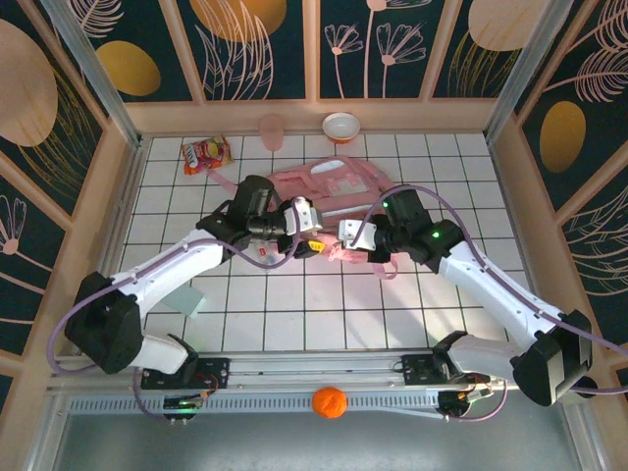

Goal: Pack books, pencil case, and school supplies into a backpack

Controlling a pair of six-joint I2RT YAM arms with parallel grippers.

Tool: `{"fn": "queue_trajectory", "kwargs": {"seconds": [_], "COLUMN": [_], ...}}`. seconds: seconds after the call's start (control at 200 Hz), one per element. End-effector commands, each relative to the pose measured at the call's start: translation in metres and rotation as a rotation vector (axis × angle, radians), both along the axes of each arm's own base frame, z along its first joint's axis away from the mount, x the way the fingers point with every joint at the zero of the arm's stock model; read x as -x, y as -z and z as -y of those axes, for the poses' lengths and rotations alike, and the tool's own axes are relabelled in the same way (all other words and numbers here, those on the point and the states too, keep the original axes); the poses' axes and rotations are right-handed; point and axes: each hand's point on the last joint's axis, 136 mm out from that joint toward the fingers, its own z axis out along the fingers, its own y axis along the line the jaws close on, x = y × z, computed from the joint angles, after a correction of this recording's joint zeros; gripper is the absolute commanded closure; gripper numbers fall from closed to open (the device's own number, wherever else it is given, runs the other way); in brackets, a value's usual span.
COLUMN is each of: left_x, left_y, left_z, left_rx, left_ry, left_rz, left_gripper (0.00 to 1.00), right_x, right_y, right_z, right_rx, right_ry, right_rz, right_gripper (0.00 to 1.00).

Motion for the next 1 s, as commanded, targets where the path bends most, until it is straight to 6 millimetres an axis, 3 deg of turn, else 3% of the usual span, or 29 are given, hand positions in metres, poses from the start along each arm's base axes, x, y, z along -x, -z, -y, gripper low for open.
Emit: {"fn": "queue_trajectory", "kwargs": {"seconds": [0.0, 0.065, 0.14, 0.26, 0.4, 0.415, 0.485, 0.621, 0.646, 0.751, 0.996], "left_x": [0.010, 0.012, 0.013, 0.013, 0.016, 0.018, 0.018, 0.016, 0.012, 0.009, 0.009], "left_y": [0.002, -0.001, -0.008, -0.014, -0.028, -0.020, -0.019, -0.007, -0.018, -0.018, -0.019], "left_z": [0.008, 0.010, 0.013, 0.016, 0.023, 0.021, 0.022, 0.022, 0.025, 0.027, 0.031], "left_rx": [0.005, 0.035, 0.080, 0.158, 0.263, 0.260, 0.273, 0.248, 0.262, 0.261, 0.260], "left_ry": [0.106, 0.103, 0.084, 0.030, -0.010, -0.017, -0.047, -0.100, -0.097, -0.109, -0.096], "left_rz": [-0.011, -0.039, -0.088, -0.216, -0.382, -0.415, -0.490, -0.598, -0.587, -0.619, -0.658], "left_gripper": [0.50, 0.79, 1.00, 1.00, 1.00, 1.00, 1.00, 1.00, 1.00, 1.00, 1.00], "right_x": [-0.001, -0.007, -0.014, -0.028, -0.022, -0.020, -0.010, 0.014, 0.017, 0.032, 0.038], "right_y": [-0.039, -0.045, -0.053, -0.074, -0.076, -0.074, -0.068, -0.062, -0.060, -0.057, -0.030], "right_z": [-0.016, -0.015, -0.007, 0.015, 0.040, 0.042, 0.044, 0.026, 0.024, -0.006, -0.017], "right_rx": [-0.132, -0.181, -0.265, -0.473, -0.582, -0.583, -0.583, -0.659, -0.674, -0.738, -0.750], "right_ry": [-0.070, 0.001, 0.151, 0.531, 0.921, 0.955, 1.097, 1.296, 1.324, 1.345, 1.515], "right_rz": [0.093, 0.079, 0.036, -0.132, -0.391, -0.415, -0.496, -0.681, -0.718, -0.859, -0.915], "right_gripper": [1.00, 1.00, 0.76, 0.52, 0.51, 0.51, 0.53, 0.62, 0.64, 0.76, 0.75]}}
